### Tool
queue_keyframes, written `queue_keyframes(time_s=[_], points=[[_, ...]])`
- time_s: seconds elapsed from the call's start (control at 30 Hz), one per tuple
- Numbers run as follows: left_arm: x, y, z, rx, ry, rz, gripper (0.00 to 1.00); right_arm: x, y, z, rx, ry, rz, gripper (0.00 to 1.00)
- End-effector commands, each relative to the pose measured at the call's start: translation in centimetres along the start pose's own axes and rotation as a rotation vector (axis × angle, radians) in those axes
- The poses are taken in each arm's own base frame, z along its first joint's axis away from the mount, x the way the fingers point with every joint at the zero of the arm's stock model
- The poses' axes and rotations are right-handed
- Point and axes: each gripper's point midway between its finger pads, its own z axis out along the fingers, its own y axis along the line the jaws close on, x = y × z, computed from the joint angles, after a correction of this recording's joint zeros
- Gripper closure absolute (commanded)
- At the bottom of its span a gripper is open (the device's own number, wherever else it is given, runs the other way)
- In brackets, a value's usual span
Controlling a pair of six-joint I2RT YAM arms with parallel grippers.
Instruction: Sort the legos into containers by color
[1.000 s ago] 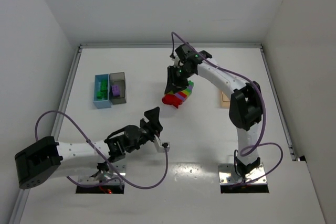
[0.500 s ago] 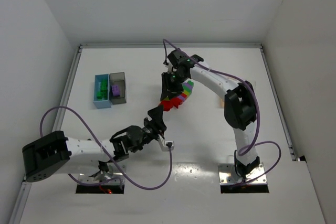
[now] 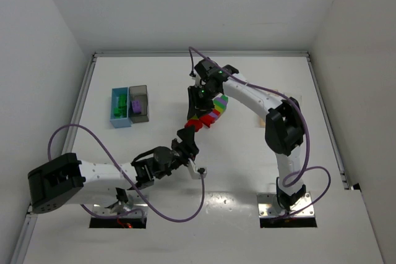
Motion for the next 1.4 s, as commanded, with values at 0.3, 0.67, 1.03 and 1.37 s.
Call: queue_keyframes(time_s=[0.3,0.67,1.03,1.37], points=[[0.6,0.5,1.6,-0.015,0.014,-0.013,0.25,0.1,4.5,-3.8,-0.073,-0.081,-0.077,1.0],[2.3,1.2,2.3,-0.067,0.093,0.0,0.59,1.7,4.5,-2.8,-0.059,-0.048,-0.089,1.0],[-1.9,1.2,0.1,-0.095,0.004,-0.051,1.0,-1.1,3.1,-2.2,0.0,-0.093,-0.055,1.0],[-6.5,-0.8,-2.7,-0.029,-0.043,-0.177,1.0,-4.2,1.7,-2.6,0.039,-0.155,-0.038,1.0]])
